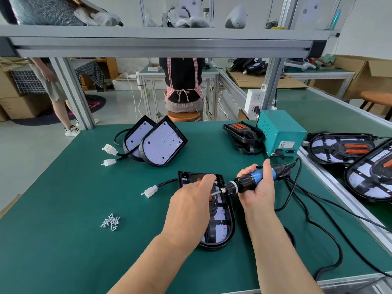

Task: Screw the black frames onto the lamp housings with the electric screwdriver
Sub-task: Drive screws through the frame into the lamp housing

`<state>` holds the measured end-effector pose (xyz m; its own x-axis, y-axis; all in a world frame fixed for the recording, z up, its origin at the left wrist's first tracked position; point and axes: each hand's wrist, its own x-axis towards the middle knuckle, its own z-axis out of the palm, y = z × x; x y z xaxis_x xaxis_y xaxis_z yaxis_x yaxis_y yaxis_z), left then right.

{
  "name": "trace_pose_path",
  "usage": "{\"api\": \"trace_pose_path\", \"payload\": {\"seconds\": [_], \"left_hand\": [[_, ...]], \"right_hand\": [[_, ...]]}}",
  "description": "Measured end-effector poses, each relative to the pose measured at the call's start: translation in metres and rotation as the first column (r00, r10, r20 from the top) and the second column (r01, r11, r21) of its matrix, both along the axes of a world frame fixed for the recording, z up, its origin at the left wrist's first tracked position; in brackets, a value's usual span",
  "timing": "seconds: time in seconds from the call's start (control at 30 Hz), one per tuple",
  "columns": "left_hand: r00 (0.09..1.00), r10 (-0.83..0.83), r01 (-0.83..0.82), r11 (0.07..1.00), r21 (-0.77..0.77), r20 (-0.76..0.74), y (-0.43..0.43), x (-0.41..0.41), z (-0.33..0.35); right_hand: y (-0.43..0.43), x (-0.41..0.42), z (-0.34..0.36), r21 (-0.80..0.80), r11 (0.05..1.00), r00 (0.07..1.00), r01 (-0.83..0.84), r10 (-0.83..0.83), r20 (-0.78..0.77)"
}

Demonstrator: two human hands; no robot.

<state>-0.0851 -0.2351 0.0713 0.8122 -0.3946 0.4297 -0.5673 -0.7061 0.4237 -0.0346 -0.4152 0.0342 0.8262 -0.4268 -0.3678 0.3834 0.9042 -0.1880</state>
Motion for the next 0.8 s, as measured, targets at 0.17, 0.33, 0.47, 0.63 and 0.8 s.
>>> {"api": "trace_pose_path", "payload": {"seconds": [0.17, 0.33, 0.47, 0.63, 0.8], "left_hand": [[0.995, 0.001, -0.012, 0.994, 0.109, 0.096, -0.003, -0.004, 0.0], [0.988, 0.006, -0.019, 0.996, 0.087, 0.152, -0.003, -0.002, 0.0], [1.0, 0.021, -0.022, 0.997, -0.075, -0.013, 0.003, 0.004, -0.006], [0.961, 0.162, -0.252, 0.845, -0.471, -0.223, 0.018, 0.013, -0.009], [0.77, 0.21, -0.509, 0.772, -0.381, -0.602, 0.034, 0.038, -0.023]], "right_hand": [[0.001, 0.001, 0.0, 0.004, 1.0, 1.0, 0.01, -0.01, 0.0], [-0.003, 0.001, 0.0, 0.039, 0.999, 1.0, -0.001, 0.0, 0.019], [-0.004, 0.001, -0.002, 0.042, 0.999, 1.0, -0.008, 0.007, 0.022], [-0.006, 0.001, -0.001, 0.071, 0.997, 1.0, -0.004, 0.002, 0.029], [-0.002, -0.001, -0.002, 0.028, 1.0, 1.0, -0.003, 0.002, 0.028]]}}
